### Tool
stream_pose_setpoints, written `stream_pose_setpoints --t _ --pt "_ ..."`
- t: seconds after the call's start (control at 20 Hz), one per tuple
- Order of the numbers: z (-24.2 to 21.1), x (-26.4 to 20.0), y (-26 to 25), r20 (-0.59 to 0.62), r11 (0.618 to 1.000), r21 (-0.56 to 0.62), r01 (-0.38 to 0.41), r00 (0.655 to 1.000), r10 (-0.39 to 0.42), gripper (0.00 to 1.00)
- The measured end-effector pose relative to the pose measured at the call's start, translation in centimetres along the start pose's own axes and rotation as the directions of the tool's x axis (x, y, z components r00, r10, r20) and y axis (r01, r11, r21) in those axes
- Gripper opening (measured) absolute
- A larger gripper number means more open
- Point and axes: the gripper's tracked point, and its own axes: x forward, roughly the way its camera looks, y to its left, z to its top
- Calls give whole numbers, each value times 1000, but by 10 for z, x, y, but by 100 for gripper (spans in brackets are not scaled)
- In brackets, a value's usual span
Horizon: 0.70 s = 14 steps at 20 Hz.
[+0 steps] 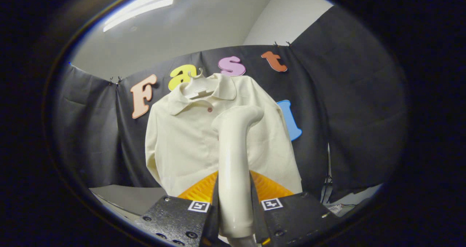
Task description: Iron the clothes twice with a garment steamer, once on the left side and once on the right side.
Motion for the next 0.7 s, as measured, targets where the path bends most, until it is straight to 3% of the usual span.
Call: stream_pose_setpoints --t 0.2,0.35,0.7 --pt "13 42 0 52 1000 28 -9 999 7 37" --pt "-5 63 -10 25 1000 15 8 1000 -9 37" --pt "-79 45 -38 -59 996 88 35 998 -30 37"
